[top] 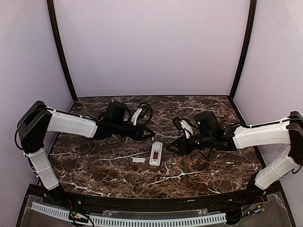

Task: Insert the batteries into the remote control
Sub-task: Pass from the right arm to the left

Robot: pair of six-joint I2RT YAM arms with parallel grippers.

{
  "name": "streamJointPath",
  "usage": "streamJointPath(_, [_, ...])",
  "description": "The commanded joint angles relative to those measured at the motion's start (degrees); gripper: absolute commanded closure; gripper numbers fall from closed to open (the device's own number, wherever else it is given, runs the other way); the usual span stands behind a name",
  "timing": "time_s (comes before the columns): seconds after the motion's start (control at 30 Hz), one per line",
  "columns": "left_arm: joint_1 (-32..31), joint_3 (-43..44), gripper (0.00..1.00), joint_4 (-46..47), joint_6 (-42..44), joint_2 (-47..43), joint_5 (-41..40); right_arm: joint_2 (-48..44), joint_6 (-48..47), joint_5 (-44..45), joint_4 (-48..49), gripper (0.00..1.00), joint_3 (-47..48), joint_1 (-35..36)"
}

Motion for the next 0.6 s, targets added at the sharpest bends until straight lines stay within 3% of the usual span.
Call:
streamJointPath(0.0, [-1.8,2.4,1.0,-4.8,2.3,2.0,-3.2,2.8,1.3,3.8,1.2,0.49,-2.6,2.2])
streamJointPath(0.57, [-7.8,1.0,1.0,-4.4,4.1,4.7,-16.7,9.4,3.7,5.3,10.1,0.58,-6.3,3.9])
